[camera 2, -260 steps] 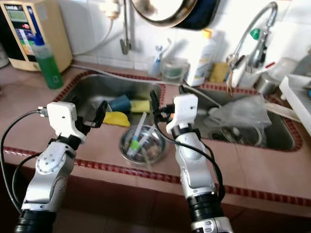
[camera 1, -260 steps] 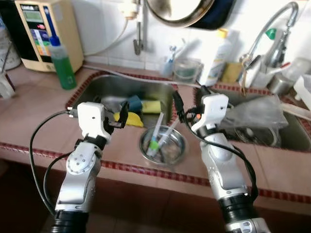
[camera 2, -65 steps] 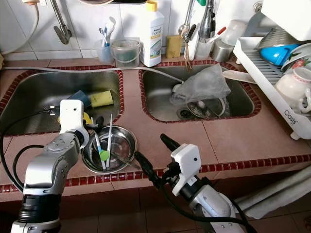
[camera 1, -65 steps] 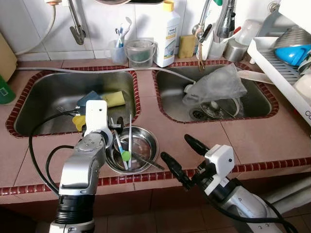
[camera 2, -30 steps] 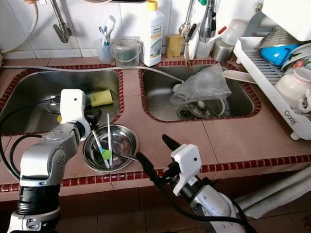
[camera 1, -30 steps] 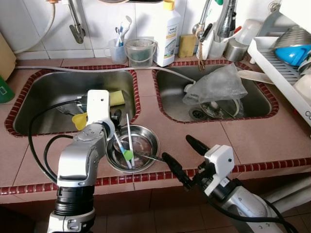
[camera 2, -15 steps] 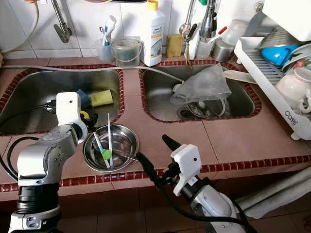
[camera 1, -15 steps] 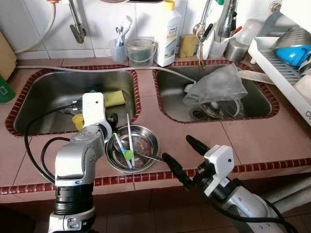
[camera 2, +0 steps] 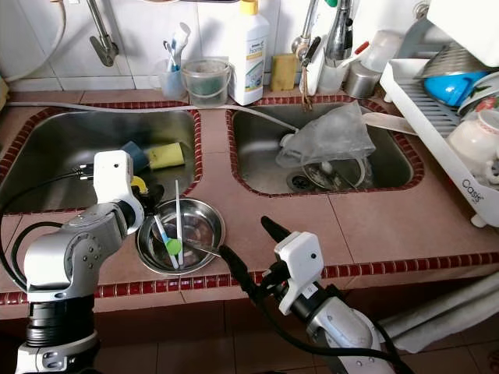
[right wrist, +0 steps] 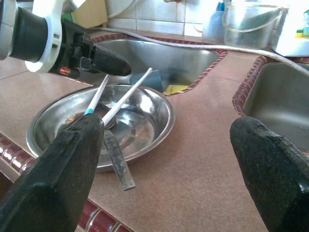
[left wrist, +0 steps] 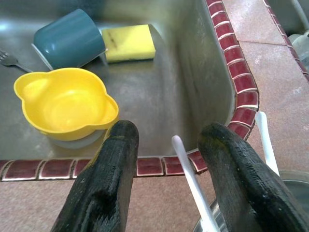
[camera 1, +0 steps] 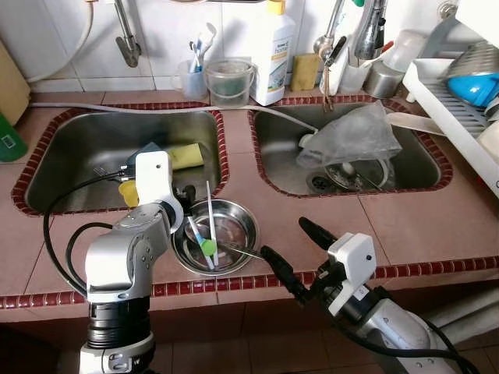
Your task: Kitchen organization
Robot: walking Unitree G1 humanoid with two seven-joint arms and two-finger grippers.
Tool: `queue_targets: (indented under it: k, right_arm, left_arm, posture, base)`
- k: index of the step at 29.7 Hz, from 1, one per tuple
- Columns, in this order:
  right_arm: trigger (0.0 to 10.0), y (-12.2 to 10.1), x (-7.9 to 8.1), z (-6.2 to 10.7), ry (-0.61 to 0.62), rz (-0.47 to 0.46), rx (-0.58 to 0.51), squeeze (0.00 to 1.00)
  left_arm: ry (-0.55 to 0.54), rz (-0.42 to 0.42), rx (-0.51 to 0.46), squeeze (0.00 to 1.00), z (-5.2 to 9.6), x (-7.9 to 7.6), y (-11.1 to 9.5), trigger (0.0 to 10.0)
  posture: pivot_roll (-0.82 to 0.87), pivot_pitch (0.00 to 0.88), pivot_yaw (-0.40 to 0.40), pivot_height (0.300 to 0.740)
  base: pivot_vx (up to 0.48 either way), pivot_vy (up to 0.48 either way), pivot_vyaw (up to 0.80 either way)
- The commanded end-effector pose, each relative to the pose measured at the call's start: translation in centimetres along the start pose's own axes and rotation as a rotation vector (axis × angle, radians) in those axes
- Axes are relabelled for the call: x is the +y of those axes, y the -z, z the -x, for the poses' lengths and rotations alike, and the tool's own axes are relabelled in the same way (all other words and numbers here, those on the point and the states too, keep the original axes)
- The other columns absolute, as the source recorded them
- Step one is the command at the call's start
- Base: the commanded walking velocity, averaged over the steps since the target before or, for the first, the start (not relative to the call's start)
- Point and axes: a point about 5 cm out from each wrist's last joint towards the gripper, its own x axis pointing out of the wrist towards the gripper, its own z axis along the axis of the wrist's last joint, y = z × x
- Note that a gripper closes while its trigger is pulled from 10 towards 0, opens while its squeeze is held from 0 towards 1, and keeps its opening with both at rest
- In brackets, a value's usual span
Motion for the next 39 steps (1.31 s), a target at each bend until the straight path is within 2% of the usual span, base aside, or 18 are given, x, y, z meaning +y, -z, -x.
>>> queue_targets:
  k: [1, 2, 3, 4, 5, 6, 11, 12, 13, 16, 17, 32, 33, 34, 39]
  right_arm:
    - [10.0, -0.52, -0.06, 0.05, -0.002, 0.021, -0.013, 0.00]
    - [10.0, -0.52, -0.06, 0.05, -0.003, 0.022, -0.013, 0.00]
    - [10.0, -0.51, -0.05, 0.05, -0.003, 0.022, -0.012, 0.00]
    - [10.0, -0.49, -0.03, 0.05, -0.003, 0.022, -0.012, 0.00]
    - [10.0, -0.49, -0.03, 0.04, -0.003, 0.023, -0.012, 0.00]
    - [10.0, -0.49, -0.03, 0.04, -0.003, 0.023, -0.011, 0.00]
    - [10.0, -0.44, 0.04, 0.08, -0.004, 0.021, -0.009, 0.00]
    - [10.0, -0.41, 0.08, 0.12, -0.005, 0.021, -0.008, 0.00]
    - [10.0, -0.36, 0.14, 0.16, -0.008, 0.021, -0.005, 0.00]
    - [10.0, -0.33, 0.15, 0.17, -0.009, 0.021, -0.004, 0.00]
    - [10.0, -0.34, 0.15, 0.16, -0.009, 0.022, -0.003, 0.00]
    - [10.0, -0.30, 0.11, 0.22, -0.006, 0.031, -0.002, 0.00]
    - [10.0, -0.28, 0.10, 0.22, -0.007, 0.033, -0.002, 0.00]
    - [10.0, -0.27, 0.10, 0.23, -0.007, 0.035, -0.002, 0.00]
    - [10.0, -0.26, 0.05, 0.25, -0.008, 0.039, -0.003, 0.00]
  left_arm:
    - [0.020, 0.013, 0.000, 0.00, 0.28, 0.03, 0.10, 9.8]
    - [0.020, 0.013, 0.004, 0.00, 0.27, 0.03, 0.13, 9.8]
    - [0.016, 0.009, 0.004, 0.00, 0.28, 0.07, 0.13, 8.7]
    - [0.019, 0.016, -0.001, 0.00, 0.30, 0.08, 0.13, 2.9]
    - [0.020, 0.016, -0.002, 0.00, 0.30, 0.07, 0.11, 1.0]
    - [0.026, 0.018, -0.003, 0.00, 0.34, 0.03, 0.11, 0.0]
    - [0.040, 0.019, 0.001, 0.00, 0.42, -0.07, 0.10, 0.0]
    - [0.042, 0.018, 0.001, 0.00, 0.42, -0.07, 0.11, 1.3]
    - [0.045, 0.018, 0.001, 0.00, 0.43, -0.10, 0.12, 0.6]
    - [0.050, 0.016, 0.003, 0.00, 0.44, -0.17, 0.15, 0.7]
    - [0.052, 0.016, 0.004, 0.00, 0.44, -0.17, 0.16, 0.0]
    - [0.071, 0.024, 0.009, 0.00, 0.39, -0.43, 0.22, 0.0]
    - [0.073, 0.025, 0.012, 0.00, 0.37, -0.46, 0.24, 0.3]
    - [0.077, 0.027, 0.012, 0.00, 0.36, -0.50, 0.24, 0.0]
    - [0.089, 0.039, 0.015, 0.00, 0.37, -0.68, 0.25, 0.0]
  posture:
    - [-0.06, 0.106, -0.002, 0.740]
    - [-0.06, 0.106, -0.002, 0.740]
    - [-0.06, 0.106, -0.001, 0.740]
    - [-0.06, 0.106, -0.001, 0.740]
    - [-0.06, 0.106, -0.001, 0.740]
    - [-0.06, 0.106, -0.001, 0.740]
    - [-0.06, 0.109, -0.001, 0.740]
    - [-0.06, 0.109, -0.001, 0.740]
    - [-0.06, 0.110, 0.001, 0.740]
    - [-0.06, 0.110, 0.001, 0.740]
    - [-0.06, 0.110, 0.002, 0.740]
    - [-0.06, 0.112, 0.004, 0.740]
    - [-0.06, 0.113, 0.006, 0.740]
    - [-0.06, 0.113, 0.006, 0.740]
    - [-0.06, 0.112, 0.009, 0.740]
  base:
    - [0.000, 0.000, 0.00]
    - [0.000, 0.000, 0.00]
    - [0.000, 0.000, 0.00]
    - [0.000, 0.000, 0.00]
    - [0.000, 0.000, 0.00]
    - [0.000, 0.000, 0.00]
    - [0.000, 0.000, 0.00]
    - [0.000, 0.000, 0.00]
    - [0.000, 0.000, 0.00]
    - [0.000, 0.000, 0.00]
    - [0.000, 0.000, 0.00]
    - [0.000, 0.000, 0.00]
    - [0.000, 0.000, 0.00]
    - [0.000, 0.000, 0.00]
    - [0.000, 0.000, 0.00]
